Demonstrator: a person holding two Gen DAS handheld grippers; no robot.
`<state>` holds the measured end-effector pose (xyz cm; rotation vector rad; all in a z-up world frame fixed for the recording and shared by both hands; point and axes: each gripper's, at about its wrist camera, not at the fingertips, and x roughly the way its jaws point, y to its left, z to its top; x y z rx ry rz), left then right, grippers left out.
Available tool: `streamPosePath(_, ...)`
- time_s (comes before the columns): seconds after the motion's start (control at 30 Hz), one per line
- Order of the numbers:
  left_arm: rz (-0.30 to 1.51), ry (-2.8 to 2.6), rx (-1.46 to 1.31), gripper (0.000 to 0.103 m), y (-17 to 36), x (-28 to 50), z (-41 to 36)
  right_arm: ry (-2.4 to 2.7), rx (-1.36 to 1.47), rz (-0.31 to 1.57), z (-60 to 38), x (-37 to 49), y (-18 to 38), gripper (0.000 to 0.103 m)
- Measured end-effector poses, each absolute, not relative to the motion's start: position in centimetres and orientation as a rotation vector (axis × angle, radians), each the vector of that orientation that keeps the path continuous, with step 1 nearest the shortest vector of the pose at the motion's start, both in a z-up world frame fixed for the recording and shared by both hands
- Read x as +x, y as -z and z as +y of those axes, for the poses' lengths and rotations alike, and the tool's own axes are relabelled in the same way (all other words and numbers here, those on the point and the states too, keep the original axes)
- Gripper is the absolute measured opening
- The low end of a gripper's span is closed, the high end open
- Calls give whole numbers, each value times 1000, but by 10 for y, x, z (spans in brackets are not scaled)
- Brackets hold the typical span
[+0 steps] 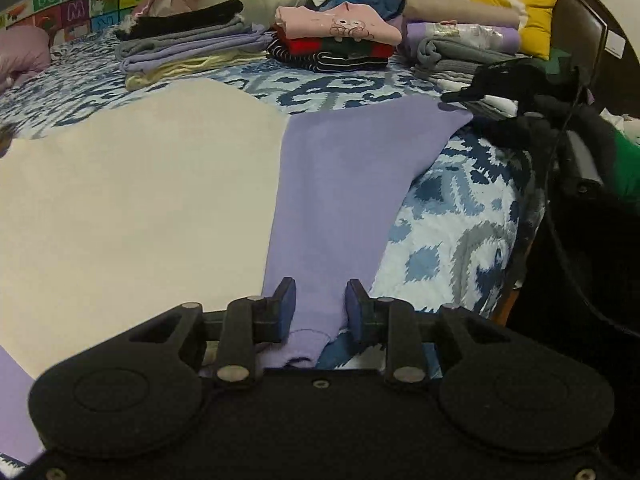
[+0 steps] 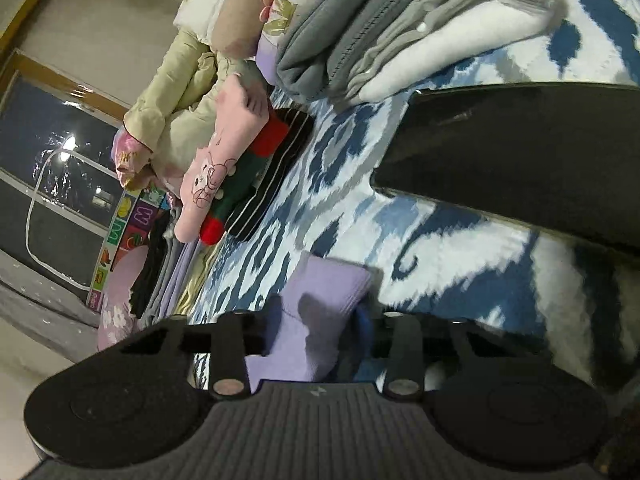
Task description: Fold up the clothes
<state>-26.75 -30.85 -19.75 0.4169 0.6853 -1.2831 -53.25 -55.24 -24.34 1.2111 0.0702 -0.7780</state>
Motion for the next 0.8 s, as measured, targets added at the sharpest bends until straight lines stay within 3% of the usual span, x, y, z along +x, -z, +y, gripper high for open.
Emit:
streamPosePath(0.07,698,1295,403,27,198,-264,-308,770,1213,63,-557,-530,246,13)
streamPosePath(0.1,705,1300,395,27,198,-263,-307,769,1203,63,-558,-528,246,12)
streamPosePath(0.33,732,1331,367,27,198,-257,-303,698,1009,-22,-565,-523,207,9)
streamPosePath(0.57,741,1347,372,28,197,-256,-303,704,1009,126,-596,-498,223,10)
streamPosePath(0.67,743,1354,378,29,197,-255,-304,746,984,200,-597,-492,229,15)
streamPosePath(0.73,745,1366,384,36,197,-255,-305,782,932,213,-592,-491,223,18)
streamPosePath(0.8,739,1374,396,39,197,-258,-306,818,877,221,-586,-491,217,34)
